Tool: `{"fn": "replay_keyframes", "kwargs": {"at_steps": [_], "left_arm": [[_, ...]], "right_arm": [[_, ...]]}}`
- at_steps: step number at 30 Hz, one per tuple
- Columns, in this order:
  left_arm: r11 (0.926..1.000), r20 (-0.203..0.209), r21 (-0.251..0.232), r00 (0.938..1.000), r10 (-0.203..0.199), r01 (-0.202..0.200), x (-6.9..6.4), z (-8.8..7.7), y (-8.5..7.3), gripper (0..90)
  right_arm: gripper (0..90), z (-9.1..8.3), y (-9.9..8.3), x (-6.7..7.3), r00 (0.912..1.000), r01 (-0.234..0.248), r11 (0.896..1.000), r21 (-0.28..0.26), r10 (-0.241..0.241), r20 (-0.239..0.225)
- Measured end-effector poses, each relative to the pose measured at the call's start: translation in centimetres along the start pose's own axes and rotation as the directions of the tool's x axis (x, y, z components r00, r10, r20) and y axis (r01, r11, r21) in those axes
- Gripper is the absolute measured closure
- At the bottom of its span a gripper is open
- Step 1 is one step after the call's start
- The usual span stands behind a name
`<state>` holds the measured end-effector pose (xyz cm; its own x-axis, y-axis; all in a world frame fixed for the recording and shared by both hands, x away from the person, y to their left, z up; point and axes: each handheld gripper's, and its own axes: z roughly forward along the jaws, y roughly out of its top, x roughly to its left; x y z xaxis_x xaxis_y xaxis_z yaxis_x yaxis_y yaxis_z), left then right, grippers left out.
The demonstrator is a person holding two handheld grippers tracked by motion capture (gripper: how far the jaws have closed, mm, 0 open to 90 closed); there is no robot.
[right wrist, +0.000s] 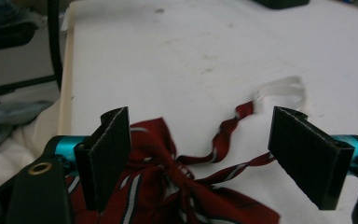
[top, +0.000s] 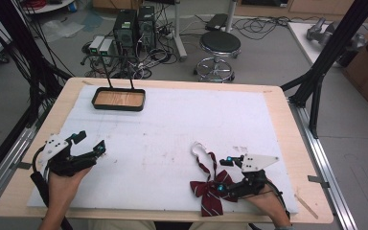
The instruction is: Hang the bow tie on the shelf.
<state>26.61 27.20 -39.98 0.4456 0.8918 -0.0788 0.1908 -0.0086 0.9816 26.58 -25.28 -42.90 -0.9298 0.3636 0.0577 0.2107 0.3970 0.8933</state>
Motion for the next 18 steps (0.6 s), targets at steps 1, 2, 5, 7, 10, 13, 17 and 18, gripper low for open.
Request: {"fn": "replay_keyframes", "kwargs": {"at_steps": [1,2,5,7,10,13,17,18], "left_arm": [[1.0,0.0,0.001,1.0,0.002,-0.002,0.0,0.0,0.0,19.7],[1.0,0.001,0.0,1.0,-0.001,0.001,0.0,0.0,0.0,19.7],[1.0,0.0,-0.003,1.0,-0.001,0.001,0.0,-0.1,0.1,19.7],[1.0,0.001,-0.004,1.0,-0.002,0.002,0.0,-0.1,0.1,19.7],[1.0,0.003,0.0,1.0,-0.001,0.001,-0.1,0.0,0.0,19.7],[1.0,0.005,0.001,1.0,-0.001,0.001,-0.1,0.0,0.0,19.8],[1.0,0.004,-0.001,1.0,-0.002,0.002,-0.1,0.0,0.0,19.8],[1.0,0.005,0.0,1.0,-0.001,0.001,-0.1,0.0,0.0,19.7]], "right_arm": [[27.2,0.4,-0.2,0.0,0.9997,0.001,0.999,0.033,-0.001,-0.023],[27.4,0.6,-0.2,0.0,0.9996,0.001,0.999,0.047,0.001,-0.028],[31.9,1.1,-0.4,0.0,0.9992,0.01,0.997,0.072,-0.008,-0.038],[36.2,1.5,-0.5,0.1,0.9987,0.033,0.994,0.1,-0.029,-0.043],[41.9,1.8,-0.6,0.2,0.9978,0.051,0.989,0.139,-0.045,-0.049],[46.7,2.1,-0.7,0.3,0.9972,0.066,0.984,0.164,-0.06,-0.045],[53.3,2.5,-0.8,0.4,0.9969,0.079,0.974,0.214,-0.075,-0.025],[55.3,2.6,-0.8,0.5,0.9968,0.08,0.971,0.227,-0.075,-0.028]]}}
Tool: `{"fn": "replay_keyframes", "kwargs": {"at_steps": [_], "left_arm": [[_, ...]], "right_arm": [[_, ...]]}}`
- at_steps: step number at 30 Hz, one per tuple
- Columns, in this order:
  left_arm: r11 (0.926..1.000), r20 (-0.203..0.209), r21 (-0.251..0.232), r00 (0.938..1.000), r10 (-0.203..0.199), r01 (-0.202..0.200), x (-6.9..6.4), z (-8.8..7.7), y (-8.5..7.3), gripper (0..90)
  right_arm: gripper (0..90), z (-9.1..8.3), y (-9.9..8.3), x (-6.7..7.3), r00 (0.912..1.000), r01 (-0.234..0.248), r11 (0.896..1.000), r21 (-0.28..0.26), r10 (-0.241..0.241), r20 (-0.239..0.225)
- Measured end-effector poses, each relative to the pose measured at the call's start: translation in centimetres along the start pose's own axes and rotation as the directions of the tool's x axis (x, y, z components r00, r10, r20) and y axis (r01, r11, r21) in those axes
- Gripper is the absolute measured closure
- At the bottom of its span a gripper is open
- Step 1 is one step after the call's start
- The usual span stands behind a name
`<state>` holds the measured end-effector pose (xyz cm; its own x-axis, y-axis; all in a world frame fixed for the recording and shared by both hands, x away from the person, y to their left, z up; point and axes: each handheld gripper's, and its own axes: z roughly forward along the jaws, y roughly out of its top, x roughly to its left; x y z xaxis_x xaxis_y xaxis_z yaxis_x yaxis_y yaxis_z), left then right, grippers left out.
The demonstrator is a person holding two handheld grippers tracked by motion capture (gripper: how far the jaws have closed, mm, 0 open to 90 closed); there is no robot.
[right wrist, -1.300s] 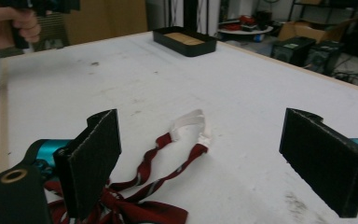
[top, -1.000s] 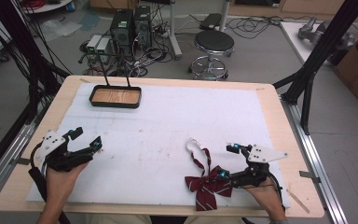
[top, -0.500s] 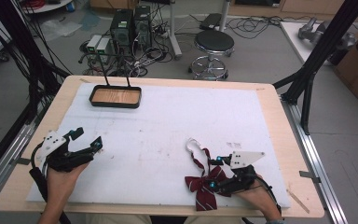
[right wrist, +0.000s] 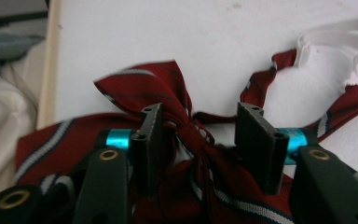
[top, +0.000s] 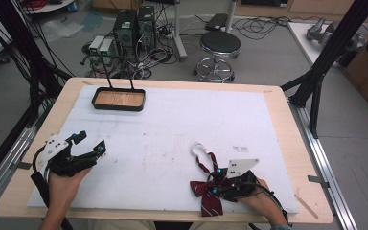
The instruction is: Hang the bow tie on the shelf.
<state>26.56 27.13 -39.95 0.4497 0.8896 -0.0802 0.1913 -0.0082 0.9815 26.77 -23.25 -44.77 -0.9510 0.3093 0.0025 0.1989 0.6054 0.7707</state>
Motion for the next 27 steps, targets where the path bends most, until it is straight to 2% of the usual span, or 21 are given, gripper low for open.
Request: {"fn": "replay_keyframes", "kwargs": {"at_steps": [5,8,13,18,22,27], "left_arm": [[1.0,0.002,0.003,1.0,-0.002,0.002,-0.1,0.1,-0.1,19.7],[1.0,0.004,0.001,1.0,0.001,-0.001,0.0,0.1,0.0,19.8],[1.0,0.001,-0.005,1.0,-0.002,0.002,0.0,-0.1,0.1,19.8],[1.0,0.001,-0.006,1.0,-0.002,0.002,0.0,-0.1,0.0,19.8],[1.0,0.004,-0.007,1.0,0.004,-0.004,-0.1,0.0,0.0,19.9],[0.9999,0.003,-0.011,1.0,0.007,-0.007,0.0,0.1,0.1,20.0]], "right_arm": [[67.9,0.1,0.0,0.0,1.0,0.006,1.0,0.018,-0.005,-0.008],[71.9,0.1,0.2,0.1,0.9999,0.012,1.0,0.013,-0.012,0.008],[73.1,-0.8,1.0,0.0,0.9983,0.014,0.997,-0.071,-0.01,0.057],[73.2,-2.0,2.2,-0.5,0.996,0.009,0.985,-0.173,0.007,0.089],[73.3,-2.6,3.6,-1.1,0.9949,0.012,0.978,-0.209,0.009,0.1],[73.3,-3.1,6.1,-2.0,0.9938,0.039,0.974,-0.223,-0.014,0.111]]}}
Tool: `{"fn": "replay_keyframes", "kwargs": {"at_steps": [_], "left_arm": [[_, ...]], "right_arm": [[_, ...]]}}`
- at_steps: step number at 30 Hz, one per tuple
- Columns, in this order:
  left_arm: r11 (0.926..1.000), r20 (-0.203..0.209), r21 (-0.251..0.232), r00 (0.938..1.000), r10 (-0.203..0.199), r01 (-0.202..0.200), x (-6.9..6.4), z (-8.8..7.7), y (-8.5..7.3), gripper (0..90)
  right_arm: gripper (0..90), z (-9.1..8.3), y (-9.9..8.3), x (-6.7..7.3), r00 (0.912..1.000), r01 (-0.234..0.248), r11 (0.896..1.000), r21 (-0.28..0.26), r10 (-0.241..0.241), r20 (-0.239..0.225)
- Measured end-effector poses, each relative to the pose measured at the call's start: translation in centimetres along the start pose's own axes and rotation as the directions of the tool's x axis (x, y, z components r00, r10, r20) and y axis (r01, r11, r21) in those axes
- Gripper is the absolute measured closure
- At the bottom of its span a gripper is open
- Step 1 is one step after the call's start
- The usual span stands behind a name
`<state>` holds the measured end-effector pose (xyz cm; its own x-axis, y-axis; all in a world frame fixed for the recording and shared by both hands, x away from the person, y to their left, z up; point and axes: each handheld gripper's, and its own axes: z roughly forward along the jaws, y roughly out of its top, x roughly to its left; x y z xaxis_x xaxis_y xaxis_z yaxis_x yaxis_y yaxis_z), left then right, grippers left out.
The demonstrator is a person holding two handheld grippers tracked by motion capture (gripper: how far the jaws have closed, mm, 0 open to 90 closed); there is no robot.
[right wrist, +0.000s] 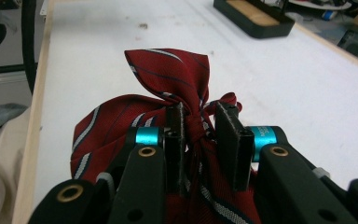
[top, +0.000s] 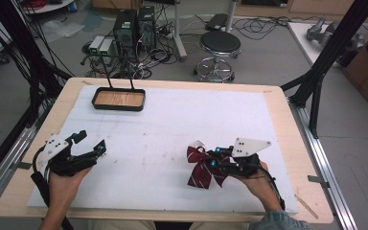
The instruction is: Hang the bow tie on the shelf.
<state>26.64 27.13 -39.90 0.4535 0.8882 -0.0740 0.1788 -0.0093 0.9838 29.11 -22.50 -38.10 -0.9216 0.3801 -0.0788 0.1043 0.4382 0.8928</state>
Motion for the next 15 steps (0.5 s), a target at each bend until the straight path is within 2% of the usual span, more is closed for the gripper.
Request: {"fn": "replay_keyframes", "kwargs": {"at_steps": [4,10,15], "left_arm": [[1.0,0.002,-0.002,1.0,-0.002,0.002,0.1,0.0,0.0,20.0],[0.9999,0.001,-0.009,1.0,0.009,-0.009,0.1,0.1,0.1,20.0],[0.9999,-0.003,-0.004,0.9999,0.013,-0.013,0.3,0.1,0.0,20.1]], "right_arm": [[73.4,0.7,1.5,-1.3,0.9999,-0.003,1.0,0.007,0.004,-0.013],[73.3,1.8,3.8,-3.1,0.9997,-0.007,1.0,-0.013,0.007,-0.022],[73.3,3.1,6.1,-4.3,0.9993,0.022,1.0,-0.001,-0.022,-0.028]]}}
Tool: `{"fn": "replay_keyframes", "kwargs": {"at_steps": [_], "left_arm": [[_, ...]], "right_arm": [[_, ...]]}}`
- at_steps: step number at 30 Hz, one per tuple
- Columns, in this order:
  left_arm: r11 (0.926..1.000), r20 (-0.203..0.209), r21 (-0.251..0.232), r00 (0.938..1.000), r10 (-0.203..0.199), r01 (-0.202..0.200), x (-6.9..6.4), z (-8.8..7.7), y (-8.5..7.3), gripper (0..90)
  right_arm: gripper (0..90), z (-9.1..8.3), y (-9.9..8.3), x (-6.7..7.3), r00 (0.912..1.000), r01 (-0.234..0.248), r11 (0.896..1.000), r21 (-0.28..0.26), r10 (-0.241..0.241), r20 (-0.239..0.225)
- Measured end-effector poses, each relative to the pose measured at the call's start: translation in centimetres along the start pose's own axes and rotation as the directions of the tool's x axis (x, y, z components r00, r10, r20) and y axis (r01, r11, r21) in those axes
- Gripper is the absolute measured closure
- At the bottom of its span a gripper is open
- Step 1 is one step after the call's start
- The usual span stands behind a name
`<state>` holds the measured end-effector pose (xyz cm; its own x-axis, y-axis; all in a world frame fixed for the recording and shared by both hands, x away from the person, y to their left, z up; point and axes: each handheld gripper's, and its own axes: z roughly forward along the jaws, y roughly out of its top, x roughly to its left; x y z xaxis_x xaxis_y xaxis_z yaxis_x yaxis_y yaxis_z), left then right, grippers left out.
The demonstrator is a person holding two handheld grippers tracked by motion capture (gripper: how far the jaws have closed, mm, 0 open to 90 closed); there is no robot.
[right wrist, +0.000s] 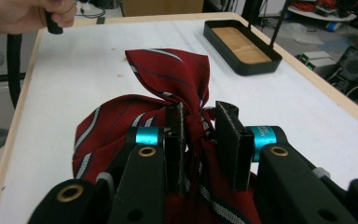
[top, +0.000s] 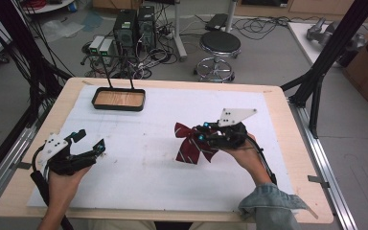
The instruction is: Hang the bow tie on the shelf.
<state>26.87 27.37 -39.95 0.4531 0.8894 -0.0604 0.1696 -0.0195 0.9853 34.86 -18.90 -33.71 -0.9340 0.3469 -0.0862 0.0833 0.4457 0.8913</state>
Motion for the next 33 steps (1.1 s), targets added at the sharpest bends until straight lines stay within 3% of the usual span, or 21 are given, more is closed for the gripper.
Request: {"fn": "replay_keyframes", "kwargs": {"at_steps": [5,20,33], "left_arm": [[1.0,0.0,-0.001,1.0,0.0,0.0,0.1,0.0,0.0,20.1],[1.0,0.003,-0.001,1.0,-0.008,0.008,0.3,0.1,-0.3,20.1],[1.0,0.008,-0.004,0.9999,-0.008,0.008,0.4,0.1,-0.4,20.1]], "right_arm": [[73.3,1.8,2.0,-1.0,0.9995,0.032,0.999,-0.002,-0.032,0.0],[73.3,7.9,7.5,-3.6,0.9966,0.067,0.997,-0.024,-0.068,-0.047],[73.3,13.2,9.5,-5.2,0.9977,0.053,0.997,-0.05,-0.055,-0.039]]}}
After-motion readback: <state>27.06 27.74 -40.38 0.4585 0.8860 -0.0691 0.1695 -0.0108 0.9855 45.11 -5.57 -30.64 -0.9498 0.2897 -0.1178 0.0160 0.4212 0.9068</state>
